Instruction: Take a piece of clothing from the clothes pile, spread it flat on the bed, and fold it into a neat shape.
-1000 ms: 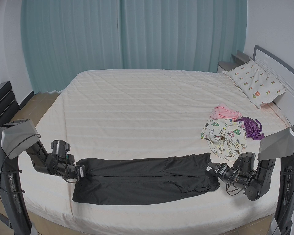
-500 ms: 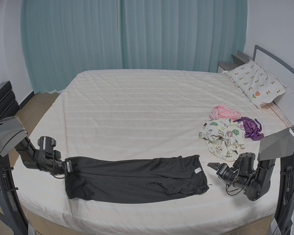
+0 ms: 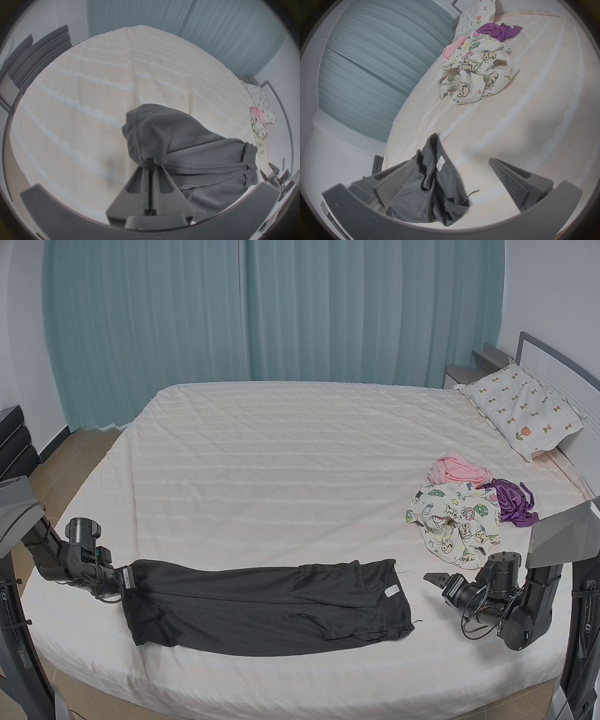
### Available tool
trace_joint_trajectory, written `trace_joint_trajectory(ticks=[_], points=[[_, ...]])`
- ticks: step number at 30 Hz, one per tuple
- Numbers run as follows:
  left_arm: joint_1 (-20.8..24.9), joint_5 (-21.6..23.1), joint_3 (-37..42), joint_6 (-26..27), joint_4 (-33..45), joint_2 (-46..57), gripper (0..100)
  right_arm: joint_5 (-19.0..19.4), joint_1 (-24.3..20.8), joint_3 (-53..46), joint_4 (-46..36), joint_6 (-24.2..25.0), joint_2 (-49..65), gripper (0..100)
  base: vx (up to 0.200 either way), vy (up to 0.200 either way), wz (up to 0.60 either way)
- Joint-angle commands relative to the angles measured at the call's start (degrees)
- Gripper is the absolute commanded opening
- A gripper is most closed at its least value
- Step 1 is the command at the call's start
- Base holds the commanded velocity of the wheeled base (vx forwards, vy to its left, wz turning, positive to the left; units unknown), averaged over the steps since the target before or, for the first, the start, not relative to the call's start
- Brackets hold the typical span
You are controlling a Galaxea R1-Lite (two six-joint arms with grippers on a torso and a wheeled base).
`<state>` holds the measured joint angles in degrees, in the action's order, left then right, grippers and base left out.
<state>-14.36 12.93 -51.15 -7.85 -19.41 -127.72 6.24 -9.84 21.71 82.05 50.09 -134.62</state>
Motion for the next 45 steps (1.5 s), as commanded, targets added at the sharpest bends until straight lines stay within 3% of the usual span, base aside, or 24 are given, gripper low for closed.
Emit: trace_joint_trajectory(ticks=[1, 10, 17, 21, 26, 45], points=[[-4.01, 1.74, -2.73, -0.06, 2.71, 2.65, 0, 0.09, -0.01, 0.0, 0.03, 0.01, -0.12, 100, 0.0, 0.0, 0.0], [-2.69, 1.83, -2.64, -1.55, 10.35, 8.19, 0, 0.17, -0.09, 0.09, 0.03, 0.01, -0.12, 100, 0.0, 0.0, 0.0], [7.77, -2.91, -2.29, -10.17, 14.13, 11.62, 0, 0.17, -0.09, 0.09, 0.03, 0.01, -0.12, 100, 0.0, 0.0, 0.0], [15.42, -8.98, -3.16, -15.44, 14.22, 11.53, 0, 0.7, -0.09, -0.09, 0.03, 0.01, -0.12, 100, 0.0, 0.0, 0.0], [21.22, -9.68, -3.69, -18.6, 14.22, 11.35, 0, 0.88, -0.09, -0.18, 0.03, 0.01, -0.12, 100, 0.0, -0.08, 0.0], [31.24, -11.97, -16.52, -24.32, 23.27, 5.46, 0, 0.88, -0.71, -0.27, 0.03, 0.01, -0.29, 100, 0.0, -0.2, 0.0]])
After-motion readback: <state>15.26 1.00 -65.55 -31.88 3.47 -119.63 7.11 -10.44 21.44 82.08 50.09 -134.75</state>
